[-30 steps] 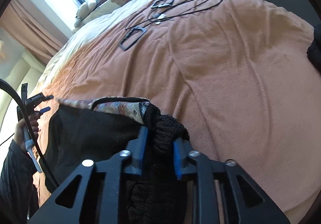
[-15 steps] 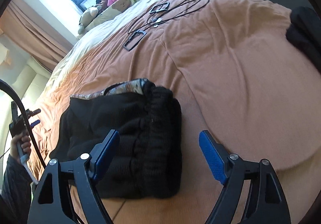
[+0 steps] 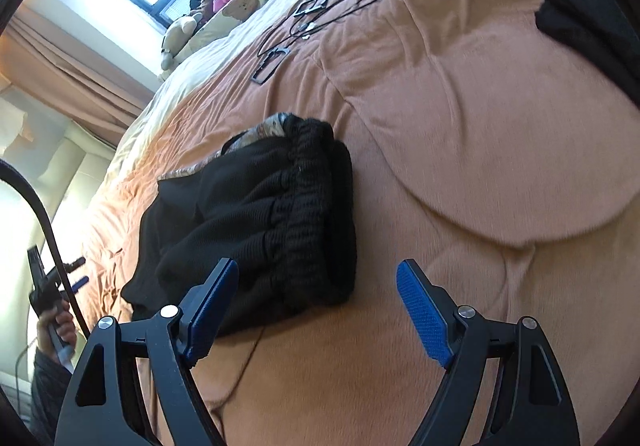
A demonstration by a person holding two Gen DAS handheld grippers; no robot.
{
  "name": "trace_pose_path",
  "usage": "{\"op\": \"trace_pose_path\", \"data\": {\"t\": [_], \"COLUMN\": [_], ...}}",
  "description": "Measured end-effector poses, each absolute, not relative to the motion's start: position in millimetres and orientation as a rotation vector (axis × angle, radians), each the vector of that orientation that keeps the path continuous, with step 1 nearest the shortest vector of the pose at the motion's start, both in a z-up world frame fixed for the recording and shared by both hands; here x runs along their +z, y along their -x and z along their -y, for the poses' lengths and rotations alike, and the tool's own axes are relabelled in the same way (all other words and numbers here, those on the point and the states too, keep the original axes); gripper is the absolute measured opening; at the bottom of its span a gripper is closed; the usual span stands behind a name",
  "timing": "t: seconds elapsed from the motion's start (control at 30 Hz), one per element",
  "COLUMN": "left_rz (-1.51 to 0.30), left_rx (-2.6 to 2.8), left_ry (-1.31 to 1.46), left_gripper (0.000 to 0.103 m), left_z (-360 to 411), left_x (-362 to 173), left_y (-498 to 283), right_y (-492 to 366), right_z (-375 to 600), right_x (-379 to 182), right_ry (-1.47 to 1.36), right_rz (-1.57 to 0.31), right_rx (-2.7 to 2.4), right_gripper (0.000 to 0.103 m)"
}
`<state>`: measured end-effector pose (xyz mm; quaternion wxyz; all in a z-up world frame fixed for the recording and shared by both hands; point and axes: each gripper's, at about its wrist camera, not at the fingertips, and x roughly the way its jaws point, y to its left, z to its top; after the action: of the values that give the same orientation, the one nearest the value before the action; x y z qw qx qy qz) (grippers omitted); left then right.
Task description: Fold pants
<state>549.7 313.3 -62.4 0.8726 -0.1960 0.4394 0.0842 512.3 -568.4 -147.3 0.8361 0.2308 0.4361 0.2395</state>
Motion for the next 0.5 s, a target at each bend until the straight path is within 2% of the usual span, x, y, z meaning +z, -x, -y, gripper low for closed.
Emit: {"op": "trace_pose_path", "data": {"t": [0.13,0.5], "left_rz": [-0.931,-0.951], "left_rx": [0.188,0.193], "left_ry": [0.454,0.632], "left_gripper": [0.071,0.071], "left_z": [-318.9,-333.3], "left_x": [-72.8,-116.6], "left_y": [-527.0,-486.1], "right_y": [-504.4,-506.9], "right_z": [572.4,559.4], "right_x": [-159.6,-185.9], "right_ry": [-0.535,-0.657], "right_rz": [-0.952,-0.997], "right_rx": [0.529,0.637], "right_gripper": [0.081,0.081]}}
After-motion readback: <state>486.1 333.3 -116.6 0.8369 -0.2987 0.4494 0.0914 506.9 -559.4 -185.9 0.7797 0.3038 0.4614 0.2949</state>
